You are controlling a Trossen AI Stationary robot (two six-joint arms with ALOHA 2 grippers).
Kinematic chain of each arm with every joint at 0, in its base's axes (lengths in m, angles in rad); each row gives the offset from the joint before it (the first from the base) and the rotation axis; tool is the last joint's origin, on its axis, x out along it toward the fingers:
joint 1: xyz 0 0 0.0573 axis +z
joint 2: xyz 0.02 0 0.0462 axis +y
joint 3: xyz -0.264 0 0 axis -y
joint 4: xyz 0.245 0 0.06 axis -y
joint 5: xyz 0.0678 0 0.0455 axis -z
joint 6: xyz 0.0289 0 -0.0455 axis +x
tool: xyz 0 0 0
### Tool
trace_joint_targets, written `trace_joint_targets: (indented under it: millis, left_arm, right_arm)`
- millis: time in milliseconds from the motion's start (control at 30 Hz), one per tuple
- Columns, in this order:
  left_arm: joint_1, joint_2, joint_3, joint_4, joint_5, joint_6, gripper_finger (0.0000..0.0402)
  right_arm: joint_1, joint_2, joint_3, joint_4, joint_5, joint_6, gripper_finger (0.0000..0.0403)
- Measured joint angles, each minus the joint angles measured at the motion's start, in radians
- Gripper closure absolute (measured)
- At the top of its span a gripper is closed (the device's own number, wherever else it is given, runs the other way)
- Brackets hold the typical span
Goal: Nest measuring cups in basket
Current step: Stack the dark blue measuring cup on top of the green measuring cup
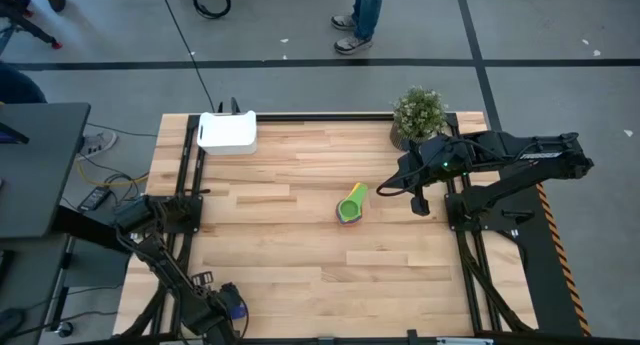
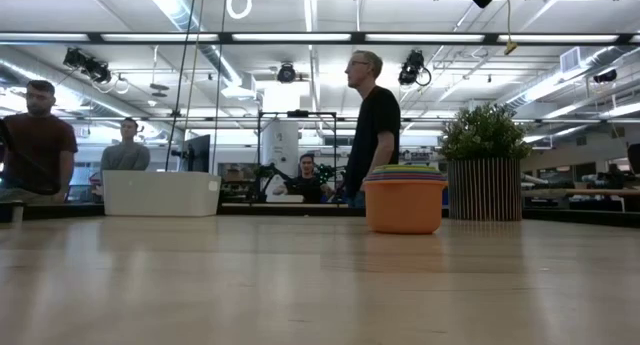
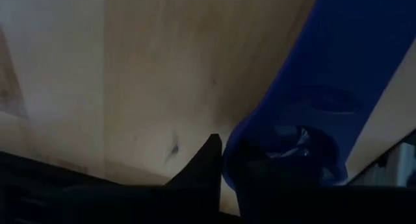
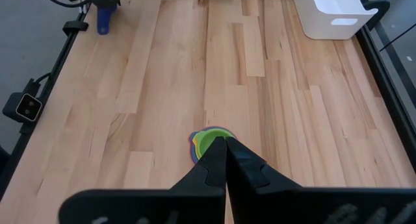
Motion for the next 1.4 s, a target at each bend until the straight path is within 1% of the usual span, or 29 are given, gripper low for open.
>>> trace_joint_targets:
  millis: [100,233,367,567,733,900,1000,1067,1200,1267,1400]
  left_arm:
    - [0.017,-0.004,0.000,-0.002,0.009,0.004,0.0390]
    - [0.042,-0.023,-0.002,0.001,0.002,0.006,0.0391]
    - [0.066,-0.055,-0.005,0.001,-0.062,-0.004,0.0391]
    - [0.121,-0.126,-0.007,-0.003,-0.172,-0.058,0.0393]
    - [0.200,-0.208,-0.007,-0.003,-0.182,-0.059,0.0393]
    - [0.306,-0.301,-0.006,0.011,-0.187,-0.028,0.0393]
    - [0.393,-0.353,-0.004,0.020,-0.182,-0.001,0.0393]
    - [0.461,-0.381,-0.003,0.043,-0.159,0.034,0.0393]
    - [0.606,-0.423,-0.002,0.132,-0.114,0.109,0.0391]
    - [0.674,-0.429,-0.002,0.195,-0.112,0.132,0.0392]
    - [0.793,-0.428,-0.002,0.334,-0.074,0.226,0.0393]
  right_arm:
    - [0.000,0.000,0.000,0.000,0.000,0.000,0.0398]
    - [0.000,0.000,0.000,0.000,0.000,0.000,0.0398]
    - [0.000,0.000,0.000,0.000,0.000,0.000,0.0398]
    - [0.000,0.000,0.000,0.000,0.000,-0.001,0.0398]
    - [0.000,-0.007,0.001,0.000,0.000,-0.008,0.0398]
    - [0.000,-0.013,0.025,0.000,0.000,-0.010,0.0398]
    - [0.000,-0.016,0.042,-0.001,0.000,-0.037,0.0398]
    - [0.000,-0.016,0.057,0.001,0.000,-0.054,0.0398]
    - [0.000,-0.018,0.075,0.002,0.010,-0.064,0.0398]
    - [0.000,-0.018,0.075,-0.003,0.010,-0.064,0.0398]
    - [0.000,-0.018,0.075,-0.025,0.014,-0.090,0.0398]
